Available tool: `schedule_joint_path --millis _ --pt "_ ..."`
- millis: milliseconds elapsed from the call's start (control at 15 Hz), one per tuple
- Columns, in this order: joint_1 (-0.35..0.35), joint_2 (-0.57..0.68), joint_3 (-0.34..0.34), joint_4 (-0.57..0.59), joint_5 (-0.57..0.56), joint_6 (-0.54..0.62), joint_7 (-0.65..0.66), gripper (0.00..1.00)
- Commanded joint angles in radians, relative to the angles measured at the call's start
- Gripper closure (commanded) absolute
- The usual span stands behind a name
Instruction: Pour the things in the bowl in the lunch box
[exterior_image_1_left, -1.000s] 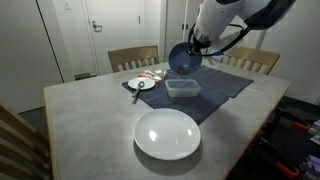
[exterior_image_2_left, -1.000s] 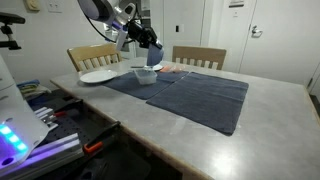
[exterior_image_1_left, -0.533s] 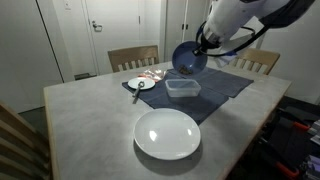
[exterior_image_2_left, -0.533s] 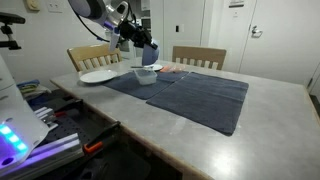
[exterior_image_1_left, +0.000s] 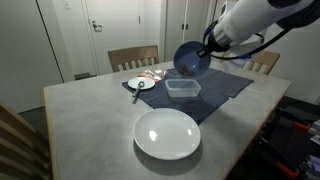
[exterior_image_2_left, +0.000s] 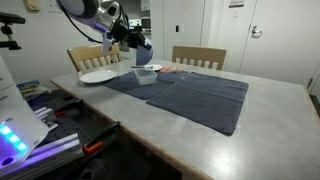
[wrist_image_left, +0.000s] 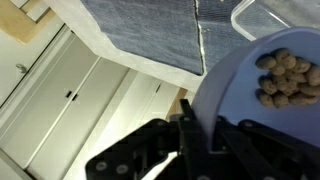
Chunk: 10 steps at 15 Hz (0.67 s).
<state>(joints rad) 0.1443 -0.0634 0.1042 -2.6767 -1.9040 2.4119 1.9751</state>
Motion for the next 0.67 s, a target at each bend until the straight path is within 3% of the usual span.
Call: schedule_joint_path --millis 0,600 --pt "0.019 -0.028 0.017 -0.037 -0.089 0.0 0.101 0.98" --pt "0.036 0.054 0.024 0.006 -0.259 -0.048 0.288 0.98"
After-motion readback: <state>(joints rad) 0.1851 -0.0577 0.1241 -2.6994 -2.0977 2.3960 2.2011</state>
